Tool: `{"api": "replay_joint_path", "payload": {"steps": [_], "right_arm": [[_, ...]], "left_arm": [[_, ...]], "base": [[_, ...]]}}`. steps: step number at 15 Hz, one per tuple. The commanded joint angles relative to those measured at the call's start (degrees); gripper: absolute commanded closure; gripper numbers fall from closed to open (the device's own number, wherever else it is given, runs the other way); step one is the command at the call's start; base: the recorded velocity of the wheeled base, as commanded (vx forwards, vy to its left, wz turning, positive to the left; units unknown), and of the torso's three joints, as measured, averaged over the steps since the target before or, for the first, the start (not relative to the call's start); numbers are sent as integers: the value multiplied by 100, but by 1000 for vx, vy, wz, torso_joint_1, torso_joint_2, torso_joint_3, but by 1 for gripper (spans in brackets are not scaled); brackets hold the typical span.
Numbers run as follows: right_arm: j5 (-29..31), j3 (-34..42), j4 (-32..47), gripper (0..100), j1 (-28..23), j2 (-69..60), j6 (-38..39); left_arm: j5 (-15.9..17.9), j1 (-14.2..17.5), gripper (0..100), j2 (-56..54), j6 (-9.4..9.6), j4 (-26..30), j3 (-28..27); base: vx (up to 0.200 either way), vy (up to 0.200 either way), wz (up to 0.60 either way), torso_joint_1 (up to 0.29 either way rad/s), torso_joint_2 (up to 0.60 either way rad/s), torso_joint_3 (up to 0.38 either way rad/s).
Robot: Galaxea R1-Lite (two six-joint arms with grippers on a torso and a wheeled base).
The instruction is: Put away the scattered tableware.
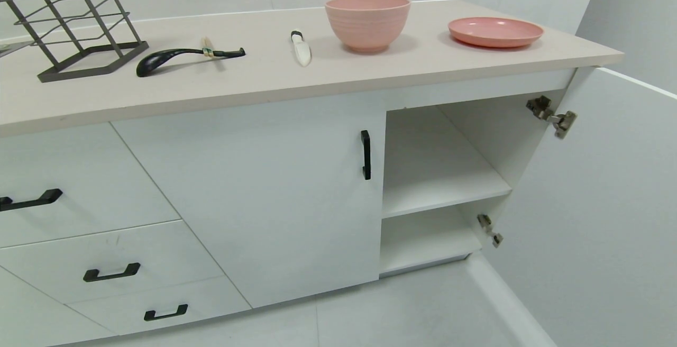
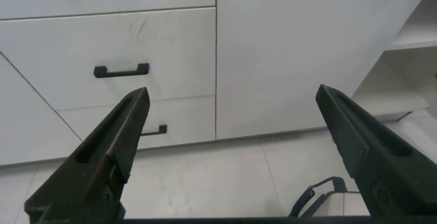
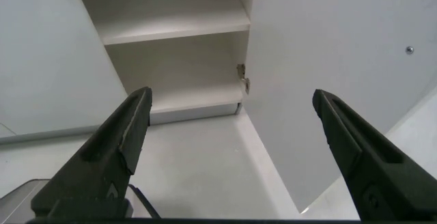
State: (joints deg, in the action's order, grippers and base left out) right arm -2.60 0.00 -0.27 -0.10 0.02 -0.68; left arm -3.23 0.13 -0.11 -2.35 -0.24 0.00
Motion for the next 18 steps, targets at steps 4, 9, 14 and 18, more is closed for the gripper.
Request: {"api": "replay_joint_path", "payload": {"steps": [4,9,14,18], "right_arm": [[-4,0,0,0,1,-2,-2],[-4,0,0,0,1,-2,-2],[-4,0,0,0,1,-2,-2],[-4,0,0,0,1,-2,-2]], "left_arm": [[-2,4,0,11,-20,-2,0],[-11,13,0,11,-46,-2,0],[-11,4,0,11,-46,-2,0],[-11,4,0,11,-46,-2,0]], "base": [[0,-100,0,2,2,0],[0,0,0,0,0,0],[200,-80,0,-1,5,5],[0,0,0,0,0,0]]}}
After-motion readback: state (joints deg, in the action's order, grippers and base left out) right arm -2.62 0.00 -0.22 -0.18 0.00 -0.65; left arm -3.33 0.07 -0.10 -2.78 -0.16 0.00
